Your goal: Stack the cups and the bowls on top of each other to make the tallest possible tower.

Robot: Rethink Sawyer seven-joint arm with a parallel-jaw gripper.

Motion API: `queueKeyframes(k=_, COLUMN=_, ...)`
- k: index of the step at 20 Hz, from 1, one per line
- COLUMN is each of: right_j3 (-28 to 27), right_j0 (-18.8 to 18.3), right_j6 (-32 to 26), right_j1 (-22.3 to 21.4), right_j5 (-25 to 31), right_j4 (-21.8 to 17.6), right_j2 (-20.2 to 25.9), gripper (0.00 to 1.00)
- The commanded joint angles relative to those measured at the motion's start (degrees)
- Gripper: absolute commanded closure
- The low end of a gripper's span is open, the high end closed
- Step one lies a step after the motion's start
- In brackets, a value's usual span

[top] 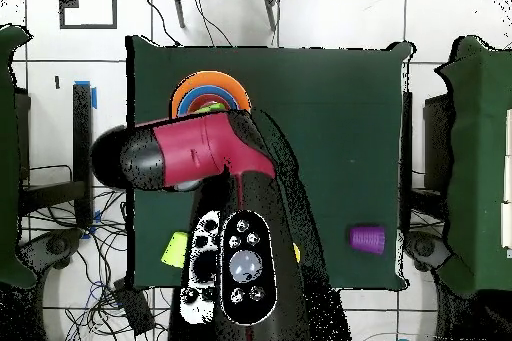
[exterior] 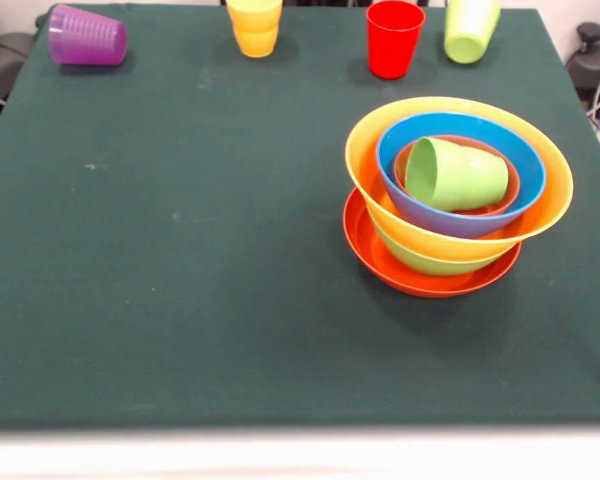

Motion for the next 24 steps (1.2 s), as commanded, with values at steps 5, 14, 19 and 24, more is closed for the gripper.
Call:
queueKeyframes(k=5, right_j3=17.90, right_j0=-4.48, right_j6=6.31, right_j1=-3.57, right_j5=-21.59, right_j4=-3.16, right_j2=0.48, gripper=1.00)
queueKeyframes(k=14, right_j3=17.91, right_j0=-6.21, right_j6=5.76, right_j1=0.15, right_j5=-21.39, right_j4=-1.49, right_j2=0.44, gripper=1.00)
queueKeyframes(k=19, right_j3=17.83, right_j0=-7.42, right_j6=4.48, right_j1=0.79, right_j5=-23.46, right_j4=-2.33, right_j2=1.60, gripper=1.00)
queueKeyframes(k=24, right_j3=17.63, right_j0=-10.64, right_j6=2.61, right_j1=5.10, right_j5=-24.19, right_j4=-3.42, right_j2=2.24, gripper=1.00)
